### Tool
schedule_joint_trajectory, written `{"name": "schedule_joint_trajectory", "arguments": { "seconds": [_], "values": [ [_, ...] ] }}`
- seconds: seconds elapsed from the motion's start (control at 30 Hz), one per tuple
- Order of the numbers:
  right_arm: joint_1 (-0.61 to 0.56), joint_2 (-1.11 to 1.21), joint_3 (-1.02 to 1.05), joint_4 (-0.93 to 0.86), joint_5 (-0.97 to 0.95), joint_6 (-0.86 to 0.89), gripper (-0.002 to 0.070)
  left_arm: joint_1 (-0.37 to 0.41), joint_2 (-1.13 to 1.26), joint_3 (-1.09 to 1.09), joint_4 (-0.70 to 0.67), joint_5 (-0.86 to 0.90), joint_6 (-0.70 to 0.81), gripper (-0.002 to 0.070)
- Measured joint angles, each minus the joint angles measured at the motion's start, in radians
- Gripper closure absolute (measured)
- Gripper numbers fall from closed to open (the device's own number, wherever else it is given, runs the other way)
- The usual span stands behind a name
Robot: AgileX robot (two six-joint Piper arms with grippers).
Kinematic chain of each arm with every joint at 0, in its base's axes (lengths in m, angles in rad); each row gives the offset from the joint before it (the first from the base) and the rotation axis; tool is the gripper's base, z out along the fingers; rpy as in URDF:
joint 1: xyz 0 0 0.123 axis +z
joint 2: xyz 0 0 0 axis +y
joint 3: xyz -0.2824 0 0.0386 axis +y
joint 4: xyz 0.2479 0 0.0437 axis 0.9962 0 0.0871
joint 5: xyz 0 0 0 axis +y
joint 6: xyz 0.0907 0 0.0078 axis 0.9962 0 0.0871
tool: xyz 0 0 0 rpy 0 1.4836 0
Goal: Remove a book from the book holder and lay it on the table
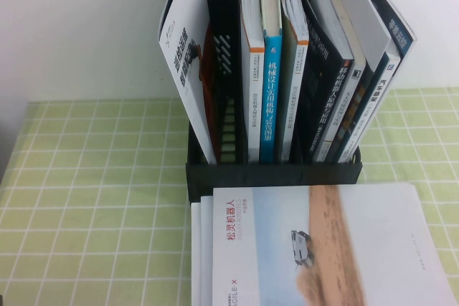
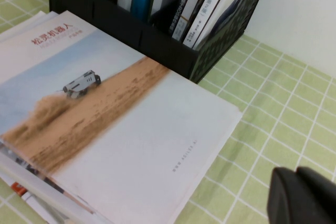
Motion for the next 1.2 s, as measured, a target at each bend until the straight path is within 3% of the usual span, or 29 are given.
{"name": "schedule_joint_trajectory", "arguments": {
  "seconds": [1.03,1.2],
  "values": [
    [-0.002,-0.002,0.0,-0.003,0.0,0.002,0.0678,0.011,0.0,0.0,-0.001,-0.038,0.0,0.0678],
    [-0.102,-0.009,0.036,-0.019,-0.229,0.075,0.0678,0.011,0.0,0.0,-0.001,-0.038,0.0,0.0678]
  ]
}}
